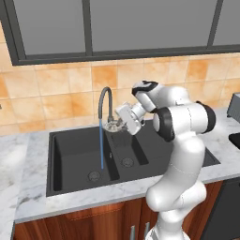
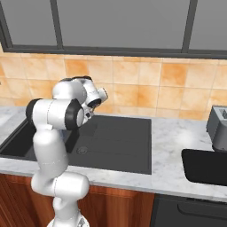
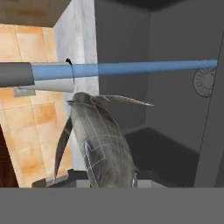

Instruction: Take the fish out of the fridge, briefly rinse it in the sink, and place it on the tray next to the sink.

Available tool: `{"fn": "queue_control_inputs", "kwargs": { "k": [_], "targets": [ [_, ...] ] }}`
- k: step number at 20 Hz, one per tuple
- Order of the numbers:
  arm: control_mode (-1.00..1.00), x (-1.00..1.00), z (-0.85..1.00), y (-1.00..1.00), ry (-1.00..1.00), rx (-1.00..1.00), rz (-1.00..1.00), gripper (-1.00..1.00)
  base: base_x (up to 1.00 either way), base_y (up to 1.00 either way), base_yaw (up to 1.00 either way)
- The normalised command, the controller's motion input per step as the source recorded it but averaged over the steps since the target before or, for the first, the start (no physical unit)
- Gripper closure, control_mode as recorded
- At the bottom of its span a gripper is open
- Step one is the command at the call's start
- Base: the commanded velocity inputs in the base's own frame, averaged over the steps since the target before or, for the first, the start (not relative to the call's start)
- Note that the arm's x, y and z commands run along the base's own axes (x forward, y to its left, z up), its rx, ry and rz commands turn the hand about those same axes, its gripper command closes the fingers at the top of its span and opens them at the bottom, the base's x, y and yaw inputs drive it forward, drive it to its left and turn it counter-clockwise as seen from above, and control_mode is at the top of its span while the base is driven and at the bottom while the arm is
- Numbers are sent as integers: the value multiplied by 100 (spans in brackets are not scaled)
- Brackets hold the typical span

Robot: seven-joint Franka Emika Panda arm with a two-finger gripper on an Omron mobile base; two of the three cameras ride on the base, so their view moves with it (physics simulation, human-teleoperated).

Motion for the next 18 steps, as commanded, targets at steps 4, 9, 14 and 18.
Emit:
{"fn": "queue_control_inputs", "kwargs": {
  "k": [4,9,14,18],
  "targets": [
    [-100,32,-6,29,25,0,0,100,0,0,0],
    [-100,16,-7,37,29,0,0,100,0,0,0],
    [-100,17,-19,11,29,0,-9,100,0,0,0],
    [-100,42,-4,0,22,0,-12,100,0,0,0]
  ]
}}
